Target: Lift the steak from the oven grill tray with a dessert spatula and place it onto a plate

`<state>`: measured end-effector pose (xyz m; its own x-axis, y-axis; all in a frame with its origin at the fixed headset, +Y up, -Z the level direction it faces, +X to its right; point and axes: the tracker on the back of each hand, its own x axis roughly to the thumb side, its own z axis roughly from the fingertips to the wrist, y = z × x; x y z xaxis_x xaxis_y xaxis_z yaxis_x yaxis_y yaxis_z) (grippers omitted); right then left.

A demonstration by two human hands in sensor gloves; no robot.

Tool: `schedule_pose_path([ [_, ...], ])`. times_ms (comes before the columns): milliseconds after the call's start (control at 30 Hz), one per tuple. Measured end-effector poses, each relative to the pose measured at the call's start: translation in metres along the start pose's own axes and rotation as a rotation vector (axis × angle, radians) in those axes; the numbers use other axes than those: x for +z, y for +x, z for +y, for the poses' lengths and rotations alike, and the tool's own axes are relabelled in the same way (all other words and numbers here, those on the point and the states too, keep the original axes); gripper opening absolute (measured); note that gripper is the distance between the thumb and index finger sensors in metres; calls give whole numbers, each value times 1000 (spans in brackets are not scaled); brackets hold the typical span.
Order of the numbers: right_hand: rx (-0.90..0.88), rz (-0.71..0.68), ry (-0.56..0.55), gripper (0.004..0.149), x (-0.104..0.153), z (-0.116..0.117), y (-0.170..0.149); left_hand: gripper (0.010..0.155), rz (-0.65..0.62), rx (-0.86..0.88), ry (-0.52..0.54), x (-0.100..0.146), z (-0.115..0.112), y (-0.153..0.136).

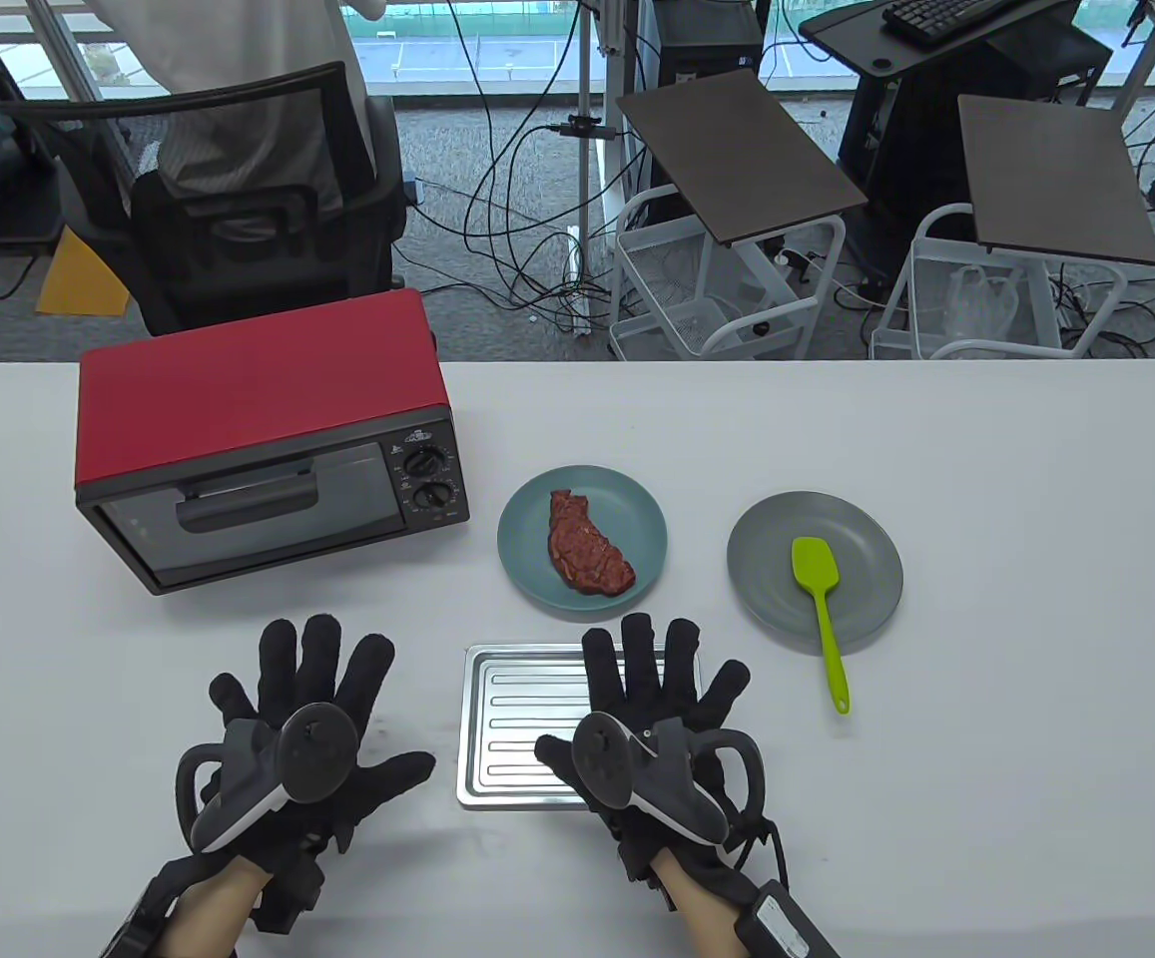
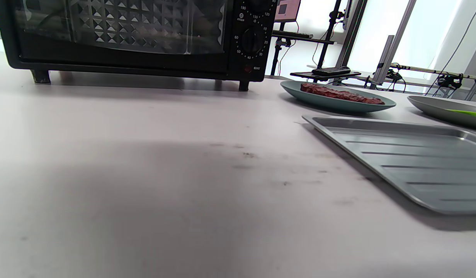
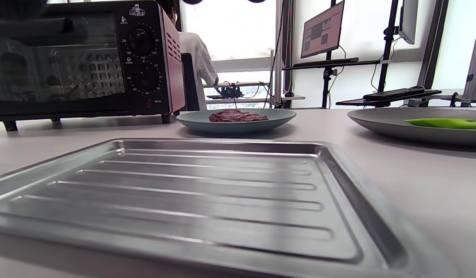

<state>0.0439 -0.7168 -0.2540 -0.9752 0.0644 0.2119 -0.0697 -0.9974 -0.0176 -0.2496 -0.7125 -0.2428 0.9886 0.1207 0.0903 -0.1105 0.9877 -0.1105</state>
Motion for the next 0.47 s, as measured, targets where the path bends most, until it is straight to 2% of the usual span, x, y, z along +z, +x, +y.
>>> schedule_pose_path([
  [467, 1, -2, 1, 99, 0, 0, 0, 104, 19, -22, -3, -1, -1, 0],
])
